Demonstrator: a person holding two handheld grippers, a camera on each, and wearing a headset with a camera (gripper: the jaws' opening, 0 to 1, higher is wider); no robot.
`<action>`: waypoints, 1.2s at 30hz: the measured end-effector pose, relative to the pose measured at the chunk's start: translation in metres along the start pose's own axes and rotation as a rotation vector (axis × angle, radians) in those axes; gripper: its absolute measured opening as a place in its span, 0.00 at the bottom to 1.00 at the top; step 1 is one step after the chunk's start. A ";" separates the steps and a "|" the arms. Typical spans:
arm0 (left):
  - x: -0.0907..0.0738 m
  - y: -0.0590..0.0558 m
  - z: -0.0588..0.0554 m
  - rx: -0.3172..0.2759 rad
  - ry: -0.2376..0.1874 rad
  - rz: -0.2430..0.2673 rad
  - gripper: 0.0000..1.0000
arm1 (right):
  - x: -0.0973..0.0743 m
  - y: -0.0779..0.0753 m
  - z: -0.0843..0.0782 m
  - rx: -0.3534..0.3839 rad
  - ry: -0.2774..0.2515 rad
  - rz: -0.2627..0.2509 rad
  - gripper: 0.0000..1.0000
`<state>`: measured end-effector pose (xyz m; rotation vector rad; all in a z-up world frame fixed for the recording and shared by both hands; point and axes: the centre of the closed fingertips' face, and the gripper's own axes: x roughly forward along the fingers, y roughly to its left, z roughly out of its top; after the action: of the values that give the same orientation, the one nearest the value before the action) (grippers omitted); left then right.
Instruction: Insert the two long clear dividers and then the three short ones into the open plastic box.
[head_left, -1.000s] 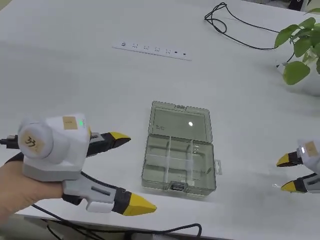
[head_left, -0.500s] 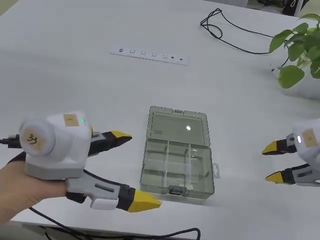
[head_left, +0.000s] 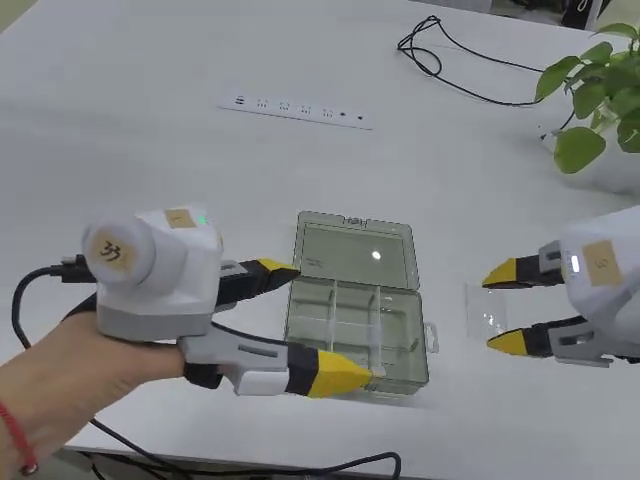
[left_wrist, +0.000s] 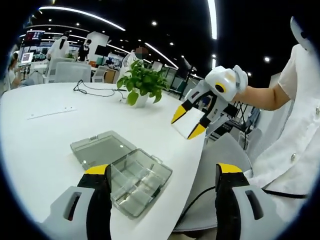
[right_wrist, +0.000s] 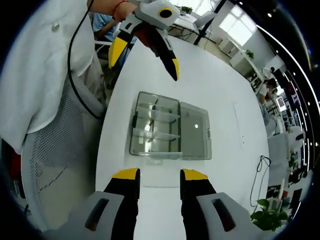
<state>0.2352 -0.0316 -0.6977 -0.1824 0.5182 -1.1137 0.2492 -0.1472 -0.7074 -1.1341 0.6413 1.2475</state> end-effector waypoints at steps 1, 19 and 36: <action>0.002 -0.001 0.003 -0.033 -0.012 -0.002 0.85 | -0.001 0.000 0.002 -0.008 0.002 -0.005 0.32; 0.029 -0.025 0.025 -0.346 -0.073 -0.071 0.49 | -0.009 0.001 0.053 -0.023 -0.022 -0.063 0.32; 0.044 -0.042 0.025 -0.552 -0.084 -0.133 0.20 | -0.011 0.003 0.074 -0.013 -0.054 -0.067 0.32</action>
<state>0.2283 -0.0920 -0.6724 -0.7498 0.7382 -1.0651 0.2298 -0.0843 -0.6716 -1.1199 0.5510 1.2221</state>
